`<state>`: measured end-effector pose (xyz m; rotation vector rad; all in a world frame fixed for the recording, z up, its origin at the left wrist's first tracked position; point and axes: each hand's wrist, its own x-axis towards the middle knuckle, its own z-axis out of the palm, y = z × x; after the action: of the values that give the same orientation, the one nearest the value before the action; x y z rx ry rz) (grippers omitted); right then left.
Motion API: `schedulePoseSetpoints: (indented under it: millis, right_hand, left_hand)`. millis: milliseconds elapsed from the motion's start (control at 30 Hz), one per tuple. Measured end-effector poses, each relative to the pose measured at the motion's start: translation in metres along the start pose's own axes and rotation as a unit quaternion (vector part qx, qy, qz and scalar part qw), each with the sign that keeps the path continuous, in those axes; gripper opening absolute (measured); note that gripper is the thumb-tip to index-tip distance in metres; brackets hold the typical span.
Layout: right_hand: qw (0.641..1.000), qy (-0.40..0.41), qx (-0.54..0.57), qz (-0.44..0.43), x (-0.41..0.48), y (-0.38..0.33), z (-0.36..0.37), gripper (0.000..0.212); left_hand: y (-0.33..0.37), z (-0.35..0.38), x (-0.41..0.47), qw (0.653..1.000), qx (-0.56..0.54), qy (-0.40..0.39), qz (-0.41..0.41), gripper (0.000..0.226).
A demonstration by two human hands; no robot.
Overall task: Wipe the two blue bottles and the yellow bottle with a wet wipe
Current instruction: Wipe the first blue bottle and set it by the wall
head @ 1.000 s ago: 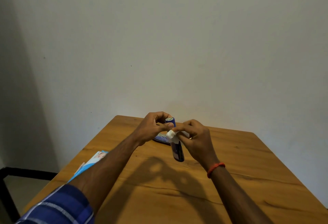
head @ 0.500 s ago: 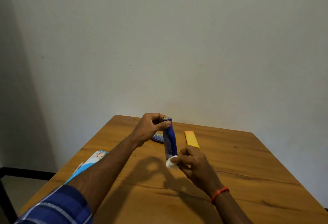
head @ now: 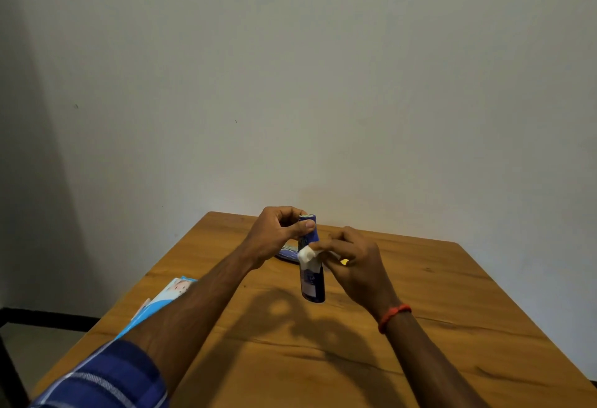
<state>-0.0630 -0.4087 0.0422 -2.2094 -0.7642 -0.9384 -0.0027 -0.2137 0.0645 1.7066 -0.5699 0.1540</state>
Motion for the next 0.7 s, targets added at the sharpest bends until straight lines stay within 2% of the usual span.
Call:
schedulePoseSetpoints:
  millis: [100, 233, 500, 700]
  right_hand:
    - [1.0, 0.019, 0.0, 0.009, -0.001, -0.005, 0.005, 0.023]
    - [1.0, 0.001, 0.017, 0.025, -0.019, -0.008, 0.017, 0.026]
    - [0.996, -0.075, 0.012, 0.046, -0.051, 0.004, 0.028, 0.027]
    - [0.997, -0.07, 0.01, 0.037, -0.037, 0.008, 0.021, 0.028]
  left_hand:
    - [0.001, -0.002, -0.001, 1.0, 0.003, 0.004, 0.001, 0.017]
    - [-0.002, -0.003, -0.001, 0.999, 0.016, 0.029, 0.0, 0.009]
    - [-0.011, -0.01, -0.004, 0.999, 0.012, 0.042, -0.011, 0.016]
    - [-0.009, -0.007, -0.003, 1.0, 0.004, 0.029, -0.006, 0.019]
